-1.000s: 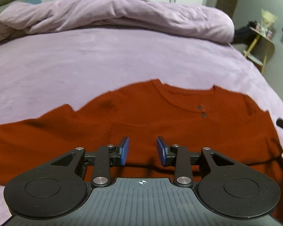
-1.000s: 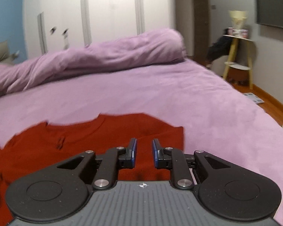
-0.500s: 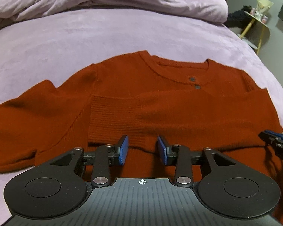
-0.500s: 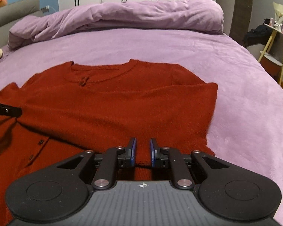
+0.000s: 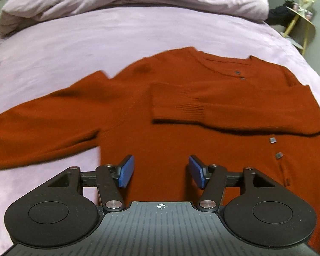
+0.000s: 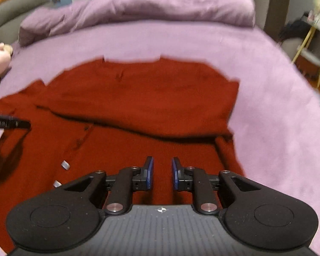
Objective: Fold small clothes
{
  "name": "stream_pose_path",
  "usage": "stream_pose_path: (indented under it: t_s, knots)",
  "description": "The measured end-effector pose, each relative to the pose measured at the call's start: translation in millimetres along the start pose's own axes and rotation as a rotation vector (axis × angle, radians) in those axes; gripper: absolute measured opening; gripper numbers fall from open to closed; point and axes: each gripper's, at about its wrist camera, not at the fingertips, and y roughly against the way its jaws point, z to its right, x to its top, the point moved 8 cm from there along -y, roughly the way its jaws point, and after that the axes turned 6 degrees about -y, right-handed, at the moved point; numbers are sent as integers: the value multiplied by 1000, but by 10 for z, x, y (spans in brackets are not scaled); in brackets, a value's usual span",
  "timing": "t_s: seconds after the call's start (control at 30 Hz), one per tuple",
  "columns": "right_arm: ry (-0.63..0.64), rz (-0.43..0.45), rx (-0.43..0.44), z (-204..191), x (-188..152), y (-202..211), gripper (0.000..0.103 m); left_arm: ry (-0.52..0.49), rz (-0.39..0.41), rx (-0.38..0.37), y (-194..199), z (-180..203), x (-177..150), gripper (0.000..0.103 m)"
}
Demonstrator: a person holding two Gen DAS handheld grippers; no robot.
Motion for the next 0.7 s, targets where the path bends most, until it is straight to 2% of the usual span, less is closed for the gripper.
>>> stream_pose_path:
  t_s: [0.2, 0.27, 0.33, 0.4, 0.53, 0.7]
  knots:
    - [125, 227, -114, -274, 224, 422, 30, 92, 13, 18, 160, -334, -120, 71]
    - [154, 287, -133, -351, 279, 516, 36, 140, 30, 21, 215, -489, -175, 72]
    - [166, 352, -138, -430, 310, 606, 52, 217, 58, 11, 264, -714, -253, 72]
    - [145, 393, -122, -478, 321, 645, 55, 341, 96, -6, 315, -1050, -361, 72]
    - [24, 347, 1, -569, 239, 561, 53, 615, 137, 18, 357, -1814, -602, 72]
    - [-42, 231, 18, -615, 137, 301, 47, 928, 226, 95, 410, -2792, -917, 68]
